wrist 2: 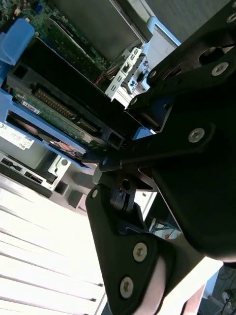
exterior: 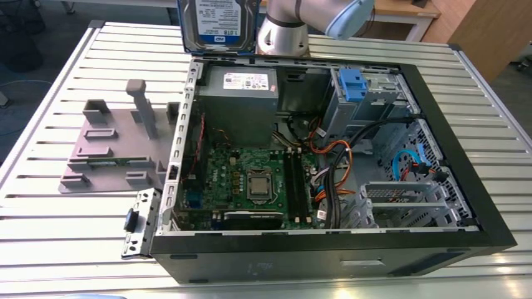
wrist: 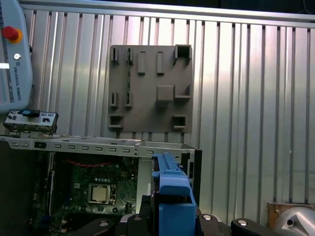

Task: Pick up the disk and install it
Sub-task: 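Pick up the disk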

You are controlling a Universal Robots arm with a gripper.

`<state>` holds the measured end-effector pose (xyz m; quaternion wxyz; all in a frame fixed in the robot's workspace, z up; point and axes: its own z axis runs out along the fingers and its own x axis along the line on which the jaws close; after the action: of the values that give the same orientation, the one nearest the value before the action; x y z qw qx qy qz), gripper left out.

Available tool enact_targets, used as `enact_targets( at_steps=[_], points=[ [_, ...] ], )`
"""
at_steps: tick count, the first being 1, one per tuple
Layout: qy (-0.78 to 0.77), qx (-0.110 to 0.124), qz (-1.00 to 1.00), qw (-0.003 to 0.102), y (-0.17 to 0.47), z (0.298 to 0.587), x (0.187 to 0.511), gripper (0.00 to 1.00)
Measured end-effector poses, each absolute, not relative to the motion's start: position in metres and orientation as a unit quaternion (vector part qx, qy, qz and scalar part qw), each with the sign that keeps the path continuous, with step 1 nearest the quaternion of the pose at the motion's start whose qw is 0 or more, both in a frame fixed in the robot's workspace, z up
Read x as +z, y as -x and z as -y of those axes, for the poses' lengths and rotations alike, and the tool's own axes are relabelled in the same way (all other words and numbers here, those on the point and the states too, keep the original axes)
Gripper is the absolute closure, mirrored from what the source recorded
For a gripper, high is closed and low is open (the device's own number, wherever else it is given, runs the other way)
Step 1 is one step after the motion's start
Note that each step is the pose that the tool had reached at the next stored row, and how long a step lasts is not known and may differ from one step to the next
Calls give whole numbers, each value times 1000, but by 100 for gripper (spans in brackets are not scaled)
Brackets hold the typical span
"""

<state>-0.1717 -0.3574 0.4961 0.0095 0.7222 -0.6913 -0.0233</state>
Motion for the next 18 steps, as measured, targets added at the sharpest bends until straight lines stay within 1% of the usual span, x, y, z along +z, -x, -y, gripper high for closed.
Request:
enact_targets(
  at_steps=[18],
  points=[
    [-722,-23,691,9,172,363,496,63]
  ],
)
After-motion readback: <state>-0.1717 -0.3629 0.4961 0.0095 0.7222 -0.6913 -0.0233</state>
